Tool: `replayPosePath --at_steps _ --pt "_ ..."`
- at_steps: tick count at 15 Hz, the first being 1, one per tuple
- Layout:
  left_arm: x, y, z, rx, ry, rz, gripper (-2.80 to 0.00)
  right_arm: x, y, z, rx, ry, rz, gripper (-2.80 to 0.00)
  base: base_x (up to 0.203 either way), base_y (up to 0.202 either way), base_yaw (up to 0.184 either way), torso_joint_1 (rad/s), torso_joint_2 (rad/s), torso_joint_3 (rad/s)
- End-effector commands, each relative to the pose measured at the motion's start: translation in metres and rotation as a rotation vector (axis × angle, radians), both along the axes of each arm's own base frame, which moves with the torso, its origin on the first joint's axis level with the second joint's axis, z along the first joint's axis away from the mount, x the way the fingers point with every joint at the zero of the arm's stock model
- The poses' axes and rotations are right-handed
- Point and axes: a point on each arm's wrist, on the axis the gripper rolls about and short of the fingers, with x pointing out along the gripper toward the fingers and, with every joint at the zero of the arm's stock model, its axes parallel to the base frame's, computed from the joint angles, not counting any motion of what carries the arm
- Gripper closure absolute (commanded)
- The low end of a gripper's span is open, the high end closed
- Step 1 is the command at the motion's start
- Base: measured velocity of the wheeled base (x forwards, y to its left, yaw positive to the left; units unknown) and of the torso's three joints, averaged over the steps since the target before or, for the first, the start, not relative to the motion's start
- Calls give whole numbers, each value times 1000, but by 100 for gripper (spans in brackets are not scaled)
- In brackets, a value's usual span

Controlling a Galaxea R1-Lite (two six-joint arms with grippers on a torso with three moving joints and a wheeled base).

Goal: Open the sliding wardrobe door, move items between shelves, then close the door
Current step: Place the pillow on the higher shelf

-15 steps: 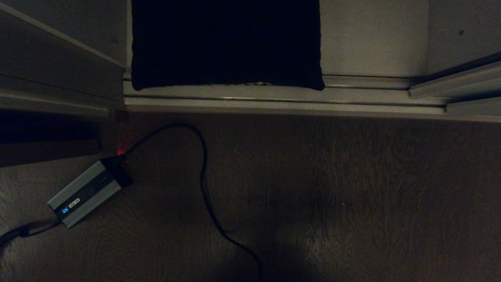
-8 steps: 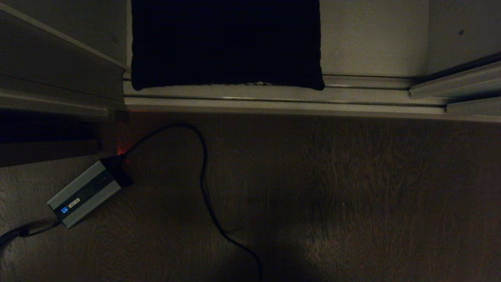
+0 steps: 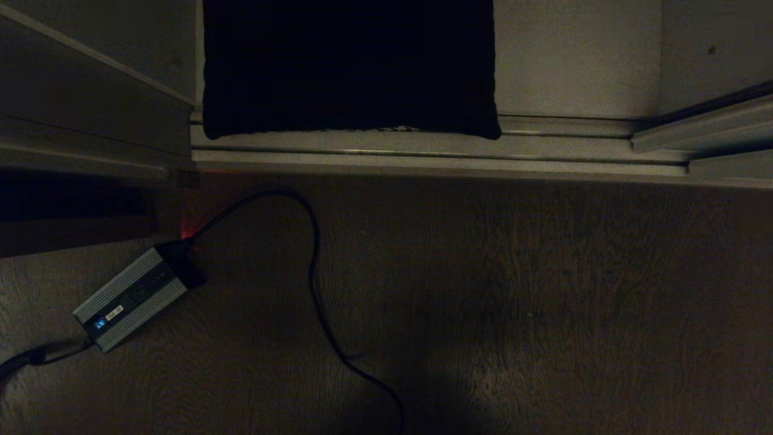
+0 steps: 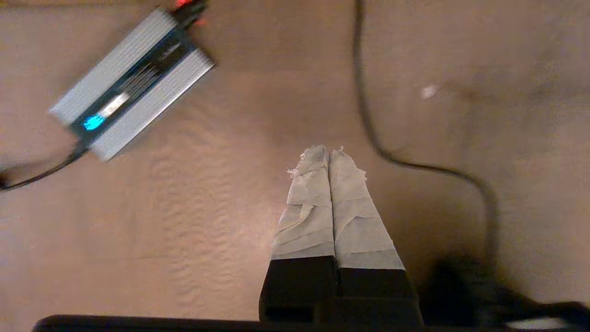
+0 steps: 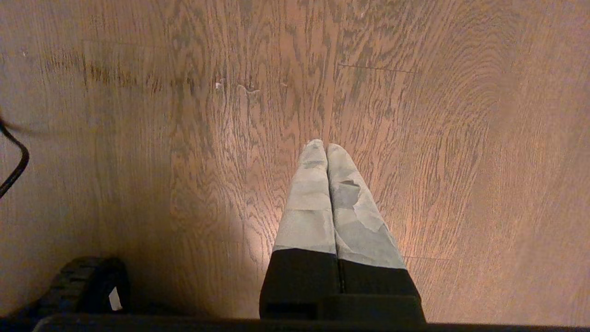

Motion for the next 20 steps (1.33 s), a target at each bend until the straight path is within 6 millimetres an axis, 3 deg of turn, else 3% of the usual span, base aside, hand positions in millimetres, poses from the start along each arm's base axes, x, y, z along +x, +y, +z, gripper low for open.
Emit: replayPosePath --at_steps 1,4,8,11,13,16,20 --pt "24 -1 23 -23 124 -35 0 0 0 -1 -1 2 0 0 0 0 0 0 0 0" --pt "73 -5 49 -153 280 -123 0 0 0 -1 -1 2 0 0 0 0 0 0 0 0" --pt "150 -15 53 -302 489 -232 0 0 0 -1 -1 2 0 0 0 0 0 0 0 0" --pt "213 -21 63 -404 514 -258 0 0 0 -1 -1 3 0 0 0 0 0 0 0 0" --pt "244 -25 70 -482 512 -262 0 0 0 -1 -1 2 0 0 0 0 0 0 0 0" --pt "266 -27 81 -557 446 -276 0 0 0 -1 -1 2 0 0 0 0 0 0 0 0" --pt "278 -27 95 -586 364 -288 0 0 0 -1 -1 3 0 0 0 0 0 0 0 0"
